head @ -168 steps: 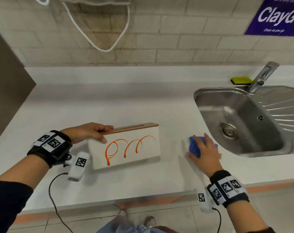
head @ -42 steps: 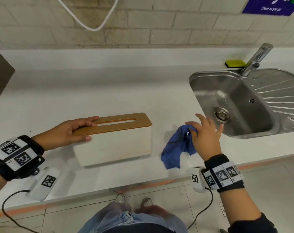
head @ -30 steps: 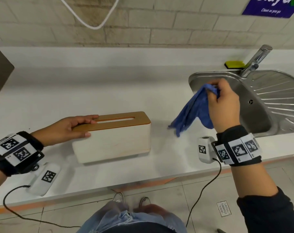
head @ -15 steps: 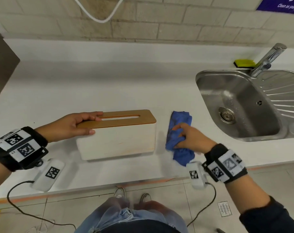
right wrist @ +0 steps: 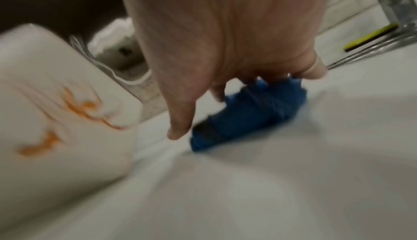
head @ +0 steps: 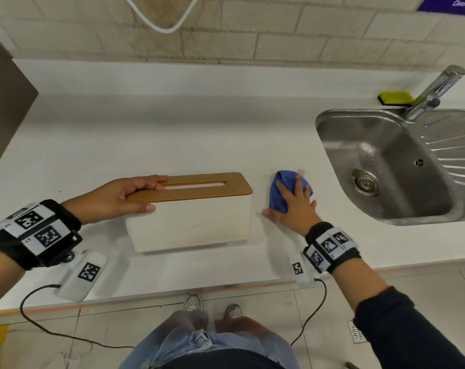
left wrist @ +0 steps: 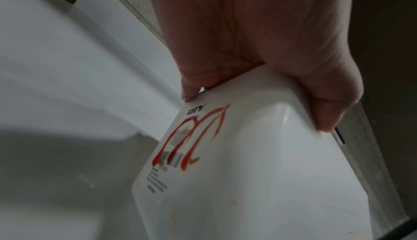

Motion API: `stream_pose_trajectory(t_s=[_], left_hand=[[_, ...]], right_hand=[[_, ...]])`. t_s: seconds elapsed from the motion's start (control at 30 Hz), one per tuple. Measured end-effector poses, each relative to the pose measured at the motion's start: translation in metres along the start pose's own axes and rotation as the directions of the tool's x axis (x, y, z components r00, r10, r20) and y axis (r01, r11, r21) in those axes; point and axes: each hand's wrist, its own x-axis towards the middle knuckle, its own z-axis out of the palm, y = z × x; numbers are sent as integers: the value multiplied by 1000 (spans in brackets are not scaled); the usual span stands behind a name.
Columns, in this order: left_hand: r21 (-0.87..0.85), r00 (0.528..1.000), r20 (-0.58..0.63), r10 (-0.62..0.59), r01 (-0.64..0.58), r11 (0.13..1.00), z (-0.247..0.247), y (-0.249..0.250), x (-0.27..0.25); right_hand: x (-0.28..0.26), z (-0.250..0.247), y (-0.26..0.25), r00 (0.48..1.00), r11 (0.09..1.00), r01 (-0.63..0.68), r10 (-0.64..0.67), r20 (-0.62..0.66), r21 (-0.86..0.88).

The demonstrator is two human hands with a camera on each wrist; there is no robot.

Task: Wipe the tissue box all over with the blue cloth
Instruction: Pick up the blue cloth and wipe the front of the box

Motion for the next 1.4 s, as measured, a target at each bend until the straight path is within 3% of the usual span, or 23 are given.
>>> stream_pose_trajectory(t_s=[0.13,0.27,0.33,0.37,0.47,0.6,0.67,0.73,0.8,0.87,0.9,1.0,1.13,1.2,1.27,1.4], left_hand=[[-15,999,16,-28,29,999,-1,2,2],[-31,998,28,-50,51,998,-7,4,7],[0,997,23,-79,79,997,-10,4,12],[9,995,21,-93,92,996,-12,4,15],[-40,992,14,-126,127,991,-18,4,23],[-126,987,19,-157,158,979,-25,3,31],[-152,987,39,-153,157,976,-26,1,33],[-178,987,48,-152,158,971,-27,-1,35],[-190,988,46,-147,154,970,-28,-2,35],[-192,989,54,-136,144,971,-29,-3,35],[-198,990,62,-130,140,970,-29,-3,34],[-214,991,68,-111,124,969,-28,-2,34],[-212,992,70,-100,113,971,-32,-3,40],[-218,993,56,-108,118,969,-35,-3,45],[-233,991,36,-127,132,963,-37,-6,48],[-242,992,96,-84,105,965,-37,-5,45]], right_hand=[[27,6,-7,990,994,-104,107,-91,38],[25,-2,-4,982,995,-91,95,-163,34],[10,-9,-2,975,983,-84,115,-191,165],[-3,-15,-5,973,945,-59,126,-193,322],[-42,-33,-23,951,689,62,178,-252,722],[-79,-27,-85,841,516,380,152,-518,768],[-79,-4,-115,847,453,426,104,-521,783],[-74,19,-138,824,491,456,82,-561,742],[-65,33,-149,747,633,479,70,-661,608],[-57,41,-159,700,827,390,21,-714,406],[-56,44,-167,719,868,355,-18,-695,346],[-63,57,-199,789,822,428,-137,-599,376],[-72,69,-228,780,762,568,-376,-501,312],[-74,69,-237,743,710,650,-518,-423,272],[-72,71,-241,660,637,745,-660,-359,197],[-66,63,-221,537,523,844,-817,-211,122]])
